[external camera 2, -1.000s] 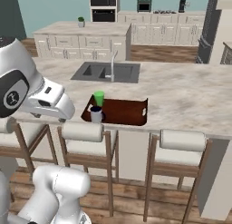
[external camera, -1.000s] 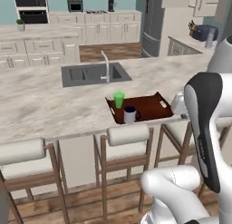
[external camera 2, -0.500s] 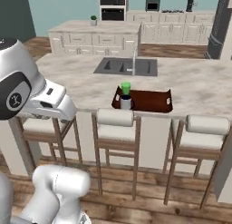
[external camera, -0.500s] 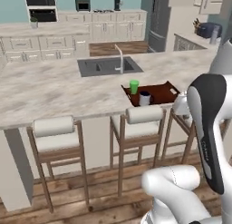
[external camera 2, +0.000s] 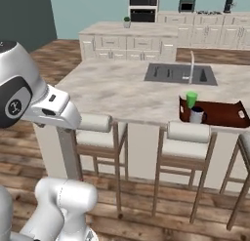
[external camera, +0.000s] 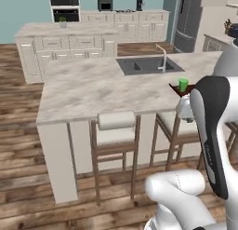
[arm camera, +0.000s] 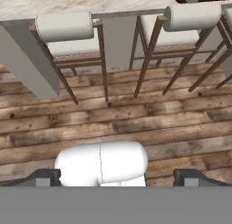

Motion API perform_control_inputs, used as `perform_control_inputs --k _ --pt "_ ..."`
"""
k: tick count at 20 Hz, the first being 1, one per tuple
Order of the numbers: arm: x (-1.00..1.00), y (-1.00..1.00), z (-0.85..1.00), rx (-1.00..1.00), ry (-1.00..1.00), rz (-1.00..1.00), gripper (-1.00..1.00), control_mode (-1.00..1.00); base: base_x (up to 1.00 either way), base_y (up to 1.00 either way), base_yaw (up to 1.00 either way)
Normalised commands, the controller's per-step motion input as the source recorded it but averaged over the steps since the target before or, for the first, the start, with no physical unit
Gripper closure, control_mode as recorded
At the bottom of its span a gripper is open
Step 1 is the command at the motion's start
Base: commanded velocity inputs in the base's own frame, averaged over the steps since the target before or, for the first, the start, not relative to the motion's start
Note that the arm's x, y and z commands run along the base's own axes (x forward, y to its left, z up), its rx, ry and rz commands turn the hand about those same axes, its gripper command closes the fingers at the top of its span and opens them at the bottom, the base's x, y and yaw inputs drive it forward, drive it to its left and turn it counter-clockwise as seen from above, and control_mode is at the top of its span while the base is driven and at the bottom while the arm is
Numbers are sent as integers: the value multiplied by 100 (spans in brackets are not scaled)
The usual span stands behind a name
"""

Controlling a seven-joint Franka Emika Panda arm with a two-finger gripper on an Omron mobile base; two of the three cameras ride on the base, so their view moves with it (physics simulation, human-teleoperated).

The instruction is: There is a tray on the dining counter. Grab the cup, mug, and pitcher and place them on the tray. The pitcher may be placed next to the tray if it cannot fit the tray.

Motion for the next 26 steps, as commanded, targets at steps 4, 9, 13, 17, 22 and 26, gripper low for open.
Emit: perform_control_inputs --k 4,9,13,17,22,26 --pt "0 0 0 0 0 0 -100 100 20 100 0" --pt "0 0 0 0 0 0 -100 100 30 100 0" --pt "0 0 0 0 0 0 -100 100 35 100 0" --pt "0 0 0 0 0 0 -100 100 42 100 0" --pt "0 0 0 0 0 0 -100 100 48 100 0" --pt "0 0 0 0 0 0 -100 100 58 100 0"
